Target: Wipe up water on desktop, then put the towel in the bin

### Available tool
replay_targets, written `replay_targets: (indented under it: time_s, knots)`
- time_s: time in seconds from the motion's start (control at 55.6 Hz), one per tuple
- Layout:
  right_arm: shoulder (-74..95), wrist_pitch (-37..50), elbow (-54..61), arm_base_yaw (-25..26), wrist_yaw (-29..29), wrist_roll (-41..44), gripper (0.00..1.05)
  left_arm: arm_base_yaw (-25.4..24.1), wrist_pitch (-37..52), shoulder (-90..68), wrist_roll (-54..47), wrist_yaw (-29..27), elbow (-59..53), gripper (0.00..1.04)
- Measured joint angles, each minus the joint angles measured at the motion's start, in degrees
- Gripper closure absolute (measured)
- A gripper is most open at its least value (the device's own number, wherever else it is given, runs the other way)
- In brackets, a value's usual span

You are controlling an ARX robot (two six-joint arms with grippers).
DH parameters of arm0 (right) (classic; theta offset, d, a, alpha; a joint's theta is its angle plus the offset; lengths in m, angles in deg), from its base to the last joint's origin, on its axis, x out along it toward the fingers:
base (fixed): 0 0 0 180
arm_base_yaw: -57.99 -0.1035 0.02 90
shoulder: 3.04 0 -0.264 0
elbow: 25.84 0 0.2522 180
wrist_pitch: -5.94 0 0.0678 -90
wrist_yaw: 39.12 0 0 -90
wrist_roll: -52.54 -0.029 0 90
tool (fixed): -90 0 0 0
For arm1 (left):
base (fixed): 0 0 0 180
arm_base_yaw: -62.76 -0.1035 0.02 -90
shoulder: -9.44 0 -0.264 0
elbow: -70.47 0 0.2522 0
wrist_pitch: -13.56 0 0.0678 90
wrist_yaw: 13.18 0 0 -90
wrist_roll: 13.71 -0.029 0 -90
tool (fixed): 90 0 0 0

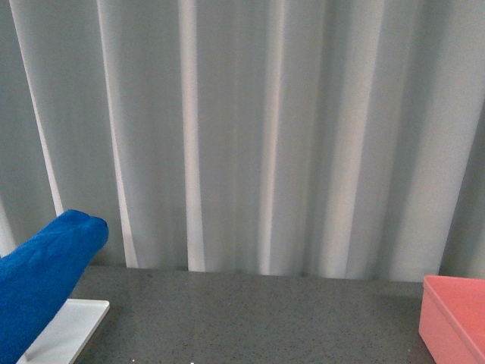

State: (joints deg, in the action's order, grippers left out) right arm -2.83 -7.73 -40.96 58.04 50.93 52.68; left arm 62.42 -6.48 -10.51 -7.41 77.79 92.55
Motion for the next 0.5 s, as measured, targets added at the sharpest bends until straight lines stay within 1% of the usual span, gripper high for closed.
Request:
replay_targets:
  time_s: [0.054,0.072,0.144,0.198,0.216,0.288,0.378,0.45,0.504]
  knots:
    - [0.0,0.0,0.0,0.0,0.0,0.0,0.07,-0.8,5.8,-8.0,-0.3,0.8,2.2,0.07]
    - [0.0,0.0,0.0,0.0,0.0,0.0,0.07,-1.4,9.1,-12.1,-0.7,1.5,3.7,0.07]
    - [0.0,0.0,0.0,0.0,0.0,0.0,0.07,-3.0,16.7,-23.2,-1.5,4.6,9.0,0.07]
    - [0.0,0.0,0.0,0.0,0.0,0.0,0.07,-3.7,19.2,-31.5,-3.4,7.2,14.2,0.07]
    - [0.0,0.0,0.0,0.0,0.0,0.0,0.07,-3.9,20.6,-35.5,-4.5,7.3,16.7,0.07]
    - [0.0,0.0,0.0,0.0,0.0,0.0,0.07,-4.1,20.3,-46.2,-8.0,8.7,24.0,0.07]
    - [0.0,0.0,0.0,0.0,0.0,0.0,0.07,-4.0,19.9,-57.4,-13.3,8.7,31.3,0.07]
    - [0.0,0.0,0.0,0.0,0.0,0.0,0.07,-3.9,20.8,-63.8,-17.2,5.9,36.4,0.07]
    - [0.0,0.0,0.0,0.0,0.0,0.0,0.07,-4.0,19.5,-67.5,-18.6,3.6,40.4,0.07]
